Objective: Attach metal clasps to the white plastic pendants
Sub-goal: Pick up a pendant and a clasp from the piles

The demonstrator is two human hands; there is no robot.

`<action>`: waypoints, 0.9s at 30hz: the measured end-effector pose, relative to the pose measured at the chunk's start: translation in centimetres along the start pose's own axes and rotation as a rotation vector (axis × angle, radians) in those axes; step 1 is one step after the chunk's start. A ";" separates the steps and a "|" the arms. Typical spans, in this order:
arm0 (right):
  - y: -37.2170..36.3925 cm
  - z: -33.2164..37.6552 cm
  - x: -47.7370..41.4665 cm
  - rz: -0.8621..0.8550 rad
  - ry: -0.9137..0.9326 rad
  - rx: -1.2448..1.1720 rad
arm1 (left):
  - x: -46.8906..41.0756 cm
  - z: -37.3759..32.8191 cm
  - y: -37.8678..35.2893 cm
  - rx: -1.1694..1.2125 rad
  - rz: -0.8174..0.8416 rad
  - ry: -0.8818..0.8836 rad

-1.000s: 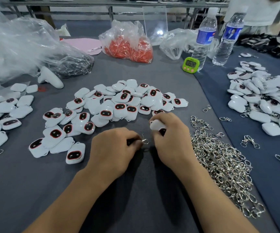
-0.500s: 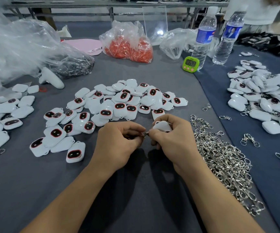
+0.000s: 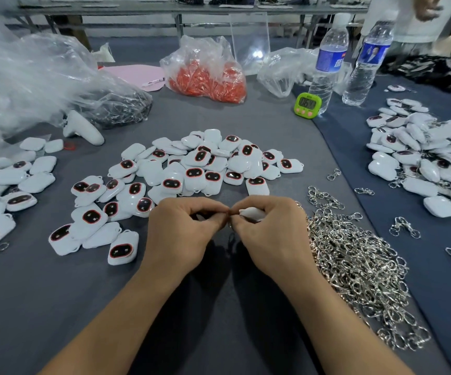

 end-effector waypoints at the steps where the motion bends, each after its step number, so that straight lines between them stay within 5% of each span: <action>1: 0.0 0.0 0.0 -0.005 -0.003 0.005 | 0.0 -0.1 0.0 0.012 0.011 -0.018; 11: 0.0 0.2 0.0 -0.003 0.002 -0.078 | 0.0 0.2 -0.2 0.032 0.034 -0.017; 17: -0.1 -0.8 -0.4 0.014 -0.116 -0.325 | 0.0 0.8 -0.8 0.174 0.114 0.056; 27: -0.2 -0.6 -0.1 -0.032 -0.083 -0.074 | 0.0 0.1 -0.6 -0.029 0.018 -0.068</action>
Point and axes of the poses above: each hand's wrist, its own x-axis away from the middle knuckle, its own y-axis out of the back of the hand, z = x × y, the point moved 7 cm from there along -x, towards the middle knuckle
